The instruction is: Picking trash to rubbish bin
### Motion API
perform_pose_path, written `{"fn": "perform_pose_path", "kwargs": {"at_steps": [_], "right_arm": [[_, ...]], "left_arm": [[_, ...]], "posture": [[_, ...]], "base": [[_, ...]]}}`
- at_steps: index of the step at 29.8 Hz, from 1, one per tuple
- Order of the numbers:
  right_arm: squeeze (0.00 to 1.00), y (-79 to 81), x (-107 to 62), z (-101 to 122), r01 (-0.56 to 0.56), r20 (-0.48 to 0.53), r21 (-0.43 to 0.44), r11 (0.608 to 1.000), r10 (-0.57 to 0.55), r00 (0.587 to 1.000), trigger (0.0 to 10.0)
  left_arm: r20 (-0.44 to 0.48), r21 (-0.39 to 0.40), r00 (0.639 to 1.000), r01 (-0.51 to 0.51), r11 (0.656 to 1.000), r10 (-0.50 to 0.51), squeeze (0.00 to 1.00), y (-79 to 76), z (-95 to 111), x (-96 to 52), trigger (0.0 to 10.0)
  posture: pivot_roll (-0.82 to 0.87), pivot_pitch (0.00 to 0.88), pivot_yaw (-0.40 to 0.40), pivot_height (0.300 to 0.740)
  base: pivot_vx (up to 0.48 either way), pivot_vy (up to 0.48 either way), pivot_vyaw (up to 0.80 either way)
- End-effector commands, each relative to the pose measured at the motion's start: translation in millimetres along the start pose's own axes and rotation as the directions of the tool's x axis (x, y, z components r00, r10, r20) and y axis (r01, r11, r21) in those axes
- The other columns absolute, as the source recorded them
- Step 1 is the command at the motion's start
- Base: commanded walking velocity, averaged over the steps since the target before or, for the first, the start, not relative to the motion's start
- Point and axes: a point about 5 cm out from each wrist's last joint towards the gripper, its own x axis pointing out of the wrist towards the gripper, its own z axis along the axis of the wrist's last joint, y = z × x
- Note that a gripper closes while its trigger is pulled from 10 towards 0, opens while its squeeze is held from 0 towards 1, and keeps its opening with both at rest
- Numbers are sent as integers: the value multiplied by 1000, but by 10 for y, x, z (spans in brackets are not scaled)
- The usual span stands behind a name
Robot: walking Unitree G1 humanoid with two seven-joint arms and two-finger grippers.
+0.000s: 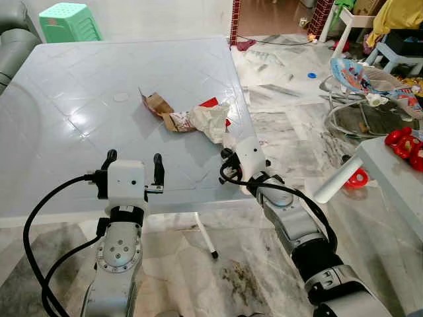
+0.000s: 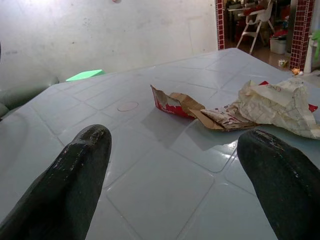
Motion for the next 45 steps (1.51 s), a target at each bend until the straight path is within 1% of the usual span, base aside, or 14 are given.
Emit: {"fn": "perform_pose_path", "kwargs": {"at_steps": [1,4,5,10,19,22,27,28,29,31,32,34,41,45], "right_arm": [[0,28,-6,77,-21,48,18,1000,20,999,0],[0,57,-7,139,-38,87,29,999,35,996,0],[0,64,-10,205,-41,124,37,998,36,992,0],[0,73,-9,376,-50,203,51,997,38,978,0],[0,66,-26,690,-55,314,60,997,34,949,0],[0,47,-42,747,-49,329,54,997,28,944,0],[0,4,-78,715,-27,316,40,999,13,949,0],[816,-20,-86,680,-13,299,35,999,2,954,3059],[1000,-57,-102,631,10,276,29,1000,-17,961,8784],[1000,-68,-111,620,18,269,27,999,-24,963,8784],[1000,-81,-121,601,27,257,8,1000,-28,966,10000],[1000,-133,-144,537,57,222,-39,998,-47,974,10000],[1000,-206,-191,336,83,126,-65,994,-74,989,10000],[1000,-229,-223,270,87,99,-73,994,-79,992,10000]], "left_arm": [[-6,10,1000,-12,1000,12,0,-1,-26,2,10000],[-3,14,1000,-15,1000,15,0,2,-24,8,10000],[0,16,1000,-18,1000,18,0,6,-19,12,10000],[3,22,1000,-26,999,26,0,18,-16,14,10000],[10,26,999,-34,999,34,0,16,-8,25,10000],[13,29,999,-37,999,37,0,20,-4,43,10000],[19,29,999,-40,999,39,0,23,4,55,10000],[19,28,999,-40,999,39,0,22,4,57,10000],[21,26,999,-40,999,39,0,19,4,58,10000],[21,26,999,-40,999,39,0,18,3,58,10000],[21,25,999,-40,999,39,0,16,1,59,10000],[16,22,999,-31,999,31,0,-4,-16,57,10000],[-34,46,999,15,999,-13,0,-54,-150,18,10000],[-56,29,996,73,997,-72,0,-91,-228,-39,10000]], "posture": [[95,110,-58,740],[94,111,-58,740],[94,111,-58,740],[94,112,-58,740],[89,110,-58,740],[87,107,-57,740],[84,104,-57,740],[82,103,-58,740],[82,103,-58,740],[82,103,-58,740],[82,103,-58,740],[78,100,-58,740],[79,98,-54,740],[77,99,-57,740]], "base": [[0,0,0],[0,0,0],[0,0,0],[0,0,0],[0,0,0],[0,0,0],[0,0,0],[0,0,0],[0,0,0],[0,0,0],[0,0,0],[0,0,0],[0,0,0],[0,0,0]]}}
